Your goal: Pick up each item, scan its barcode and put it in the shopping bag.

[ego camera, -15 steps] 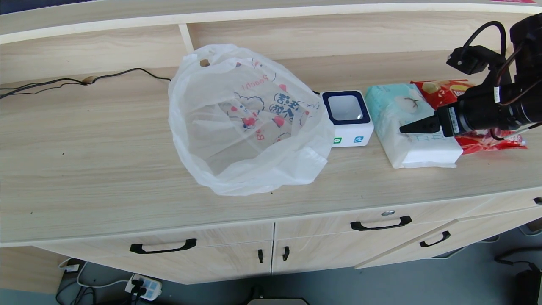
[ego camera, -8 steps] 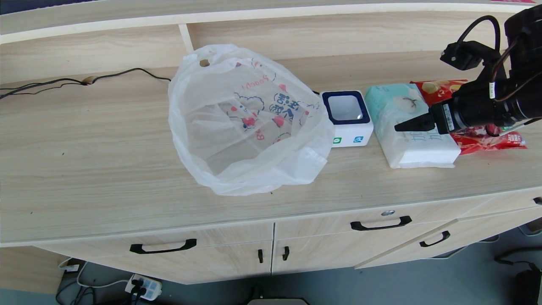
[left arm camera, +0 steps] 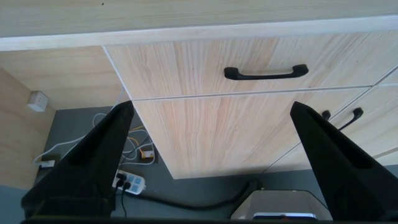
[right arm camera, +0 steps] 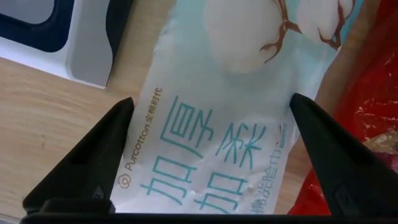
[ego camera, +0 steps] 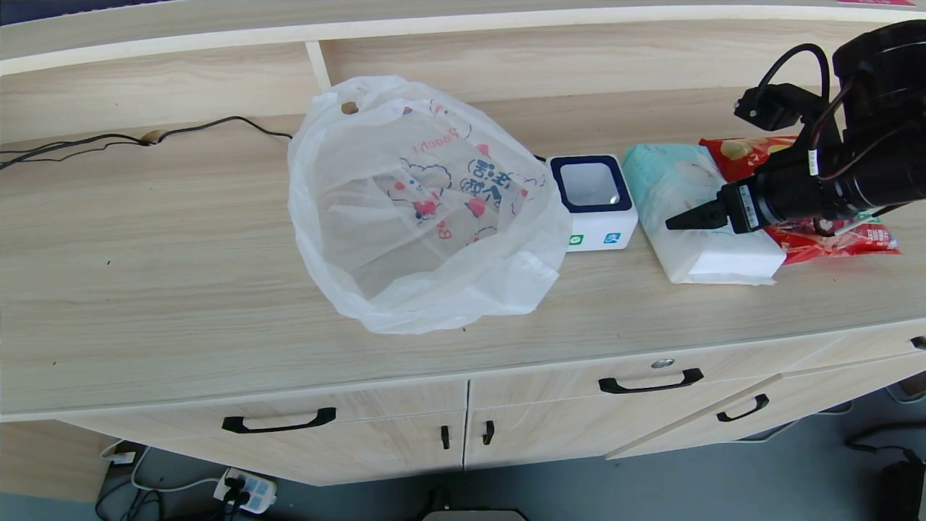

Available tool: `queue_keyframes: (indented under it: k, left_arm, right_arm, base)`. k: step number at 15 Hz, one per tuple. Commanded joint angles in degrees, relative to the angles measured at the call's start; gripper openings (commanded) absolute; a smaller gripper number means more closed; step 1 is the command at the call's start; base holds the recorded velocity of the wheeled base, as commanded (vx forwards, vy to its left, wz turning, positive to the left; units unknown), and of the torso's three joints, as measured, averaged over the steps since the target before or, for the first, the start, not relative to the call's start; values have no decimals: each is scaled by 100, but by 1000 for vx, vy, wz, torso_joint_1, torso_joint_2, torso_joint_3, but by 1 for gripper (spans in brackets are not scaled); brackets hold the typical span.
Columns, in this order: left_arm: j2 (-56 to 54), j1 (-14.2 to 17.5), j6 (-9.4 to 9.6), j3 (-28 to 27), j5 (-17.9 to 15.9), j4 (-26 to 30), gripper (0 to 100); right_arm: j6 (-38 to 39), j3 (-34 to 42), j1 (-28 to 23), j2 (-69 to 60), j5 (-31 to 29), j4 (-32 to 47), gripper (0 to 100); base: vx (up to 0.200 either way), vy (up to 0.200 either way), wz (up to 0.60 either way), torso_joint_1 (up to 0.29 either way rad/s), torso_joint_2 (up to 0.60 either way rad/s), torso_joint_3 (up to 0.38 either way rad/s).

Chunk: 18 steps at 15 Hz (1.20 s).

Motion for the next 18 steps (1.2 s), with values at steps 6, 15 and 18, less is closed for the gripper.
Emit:
queue_keyframes:
  k: [6, 15, 18]
  left_arm:
    - [-2, 0, -9, 0, -2, 16, 100]
    - [-2, 0, 0, 0, -2, -1, 100]
    - [-2, 0, 0, 0, -2, -1, 100]
  right_arm:
    - [174, -241, -148, -82, -442, 47, 100]
    - [201, 163, -157, -47, -442, 91, 100]
    - [201, 66, -131, 93, -416, 21, 100]
  base:
    - [0, 0, 0, 0, 0, 0]
    - [0, 0, 0, 0, 0, 0]
    - [0, 0, 0, 0, 0, 0]
